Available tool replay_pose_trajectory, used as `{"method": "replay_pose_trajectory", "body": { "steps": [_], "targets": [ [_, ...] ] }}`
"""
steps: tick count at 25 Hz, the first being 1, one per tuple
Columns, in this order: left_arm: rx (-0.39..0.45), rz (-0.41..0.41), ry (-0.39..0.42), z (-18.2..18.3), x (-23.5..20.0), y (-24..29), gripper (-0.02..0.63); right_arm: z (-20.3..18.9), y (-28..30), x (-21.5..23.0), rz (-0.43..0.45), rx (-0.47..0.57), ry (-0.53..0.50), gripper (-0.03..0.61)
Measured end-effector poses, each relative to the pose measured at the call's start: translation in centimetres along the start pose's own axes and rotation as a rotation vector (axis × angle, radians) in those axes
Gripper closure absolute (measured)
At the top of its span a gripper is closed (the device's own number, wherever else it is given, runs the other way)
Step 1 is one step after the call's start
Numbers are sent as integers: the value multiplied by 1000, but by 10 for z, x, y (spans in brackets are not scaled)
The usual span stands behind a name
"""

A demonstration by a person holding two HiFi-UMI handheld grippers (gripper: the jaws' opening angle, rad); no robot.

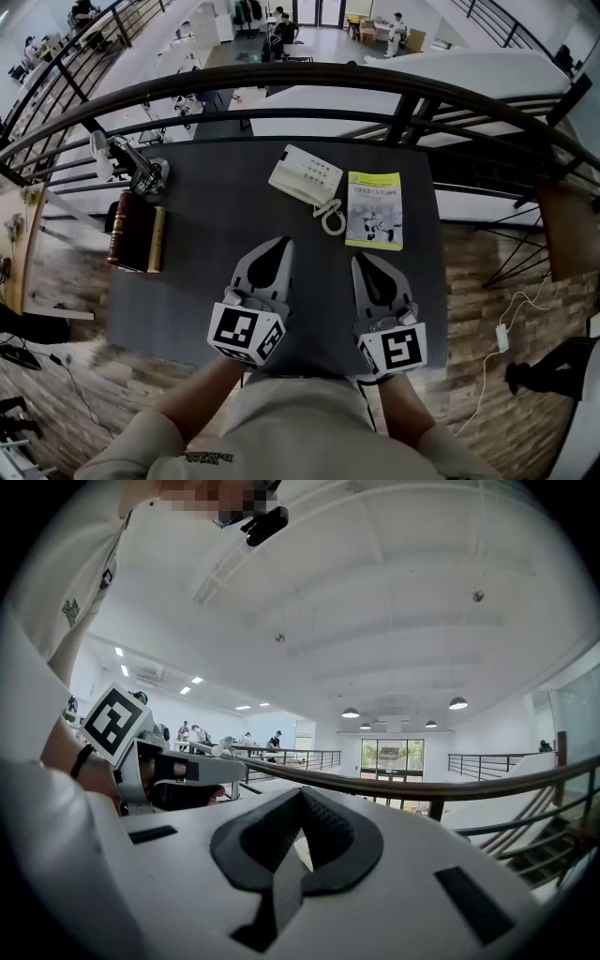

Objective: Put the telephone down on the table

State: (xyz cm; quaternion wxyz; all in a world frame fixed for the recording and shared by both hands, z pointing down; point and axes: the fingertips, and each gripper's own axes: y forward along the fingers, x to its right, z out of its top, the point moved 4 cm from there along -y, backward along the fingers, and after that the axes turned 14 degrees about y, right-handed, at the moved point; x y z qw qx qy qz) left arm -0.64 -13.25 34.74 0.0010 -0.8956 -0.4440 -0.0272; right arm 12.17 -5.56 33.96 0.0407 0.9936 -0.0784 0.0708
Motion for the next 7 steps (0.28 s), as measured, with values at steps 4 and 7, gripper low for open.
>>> {"method": "replay_pose_trajectory", "body": {
  "steps": [4, 7],
  "targets": [
    [3, -5, -1, 1, 3, 1, 609, 1, 1, 0, 1, 2, -7, 577],
    [2, -5, 5, 2, 1, -1, 609, 3, 4, -4, 11, 7, -12, 577]
  ]
}}
